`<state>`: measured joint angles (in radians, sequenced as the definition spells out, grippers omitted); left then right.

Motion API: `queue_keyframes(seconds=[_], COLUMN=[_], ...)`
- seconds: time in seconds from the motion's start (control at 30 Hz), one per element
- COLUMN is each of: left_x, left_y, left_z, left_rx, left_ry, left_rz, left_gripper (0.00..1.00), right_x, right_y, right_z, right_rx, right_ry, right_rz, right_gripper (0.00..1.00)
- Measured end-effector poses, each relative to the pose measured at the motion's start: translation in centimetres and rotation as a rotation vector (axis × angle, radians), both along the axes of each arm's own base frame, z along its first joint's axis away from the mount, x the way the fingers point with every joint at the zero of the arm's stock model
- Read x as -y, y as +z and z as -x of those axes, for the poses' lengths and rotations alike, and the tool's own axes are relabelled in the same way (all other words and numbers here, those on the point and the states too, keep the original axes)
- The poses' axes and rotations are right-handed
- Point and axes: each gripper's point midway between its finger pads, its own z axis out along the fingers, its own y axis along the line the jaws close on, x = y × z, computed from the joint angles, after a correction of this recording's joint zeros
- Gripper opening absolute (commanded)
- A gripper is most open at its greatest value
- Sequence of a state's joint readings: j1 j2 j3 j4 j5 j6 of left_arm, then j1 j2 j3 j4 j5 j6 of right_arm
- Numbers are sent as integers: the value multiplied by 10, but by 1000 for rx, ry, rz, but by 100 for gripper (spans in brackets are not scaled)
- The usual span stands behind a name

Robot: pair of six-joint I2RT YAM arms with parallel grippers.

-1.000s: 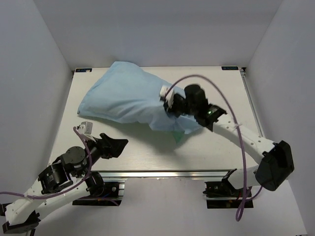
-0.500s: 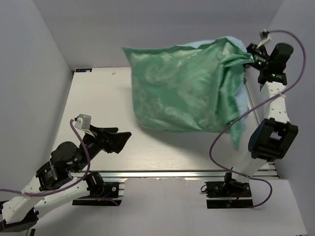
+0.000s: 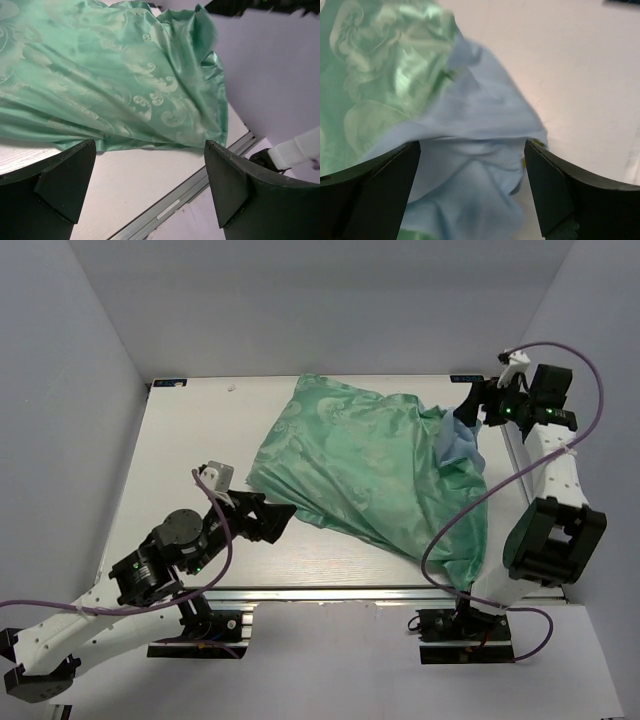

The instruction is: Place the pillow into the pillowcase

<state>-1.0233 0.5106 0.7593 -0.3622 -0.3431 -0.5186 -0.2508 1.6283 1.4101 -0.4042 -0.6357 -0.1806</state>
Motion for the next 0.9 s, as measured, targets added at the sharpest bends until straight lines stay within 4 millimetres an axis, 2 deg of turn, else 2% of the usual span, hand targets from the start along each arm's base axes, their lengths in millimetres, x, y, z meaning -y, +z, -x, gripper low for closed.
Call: queue_keyframes(seconds=[0.07, 0.13, 0.27, 0.33, 0.4, 0.43, 0.5, 0.53, 0.63, 0.73, 0.8, 0.9], left_x=[5, 8, 7, 6, 7, 9, 16, 21, 26, 6, -11, -26], left_y=[-7, -14, -27, -34, -46, -51, -58, -62, -72, -89, -104, -126], left_z=[-4, -8, -20, -28, -39, -44, -57, -65, -98, -140, -162, -187], left_rx=[-7, -12, -20, -26, -42, -50, -71, -86, -141, -205, -250, -310], left_ry=[-1, 10, 63, 106, 150, 168, 201, 208, 251, 321, 356, 372], left_rz=[-33, -69, -133, -173, -235, -265, -330, -362, -418, -434, -446, -457], left_gripper=[98, 98, 98, 98, 98, 98, 98, 98, 98, 98, 98, 98], right_x=[9, 20, 39, 37, 24, 14, 1, -5, -9, -1, 6, 20], right_y=[35, 77, 155, 178, 185, 181, 160, 141, 61, -14, -43, -70], right_z=[-2, -3, 11, 23, 31, 34, 38, 38, 45, 46, 42, 36], right_rx=[105, 226, 435, 492, 510, 501, 453, 416, 225, 27, -53, -116], right_ry=[-31, -78, -142, -121, -56, -17, 41, 67, 98, 94, 82, 51], right_rz=[87, 165, 263, 282, 283, 274, 253, 239, 196, 189, 207, 258], right_gripper=[89, 89, 89, 90, 90, 89, 89, 90, 89, 90, 89, 89])
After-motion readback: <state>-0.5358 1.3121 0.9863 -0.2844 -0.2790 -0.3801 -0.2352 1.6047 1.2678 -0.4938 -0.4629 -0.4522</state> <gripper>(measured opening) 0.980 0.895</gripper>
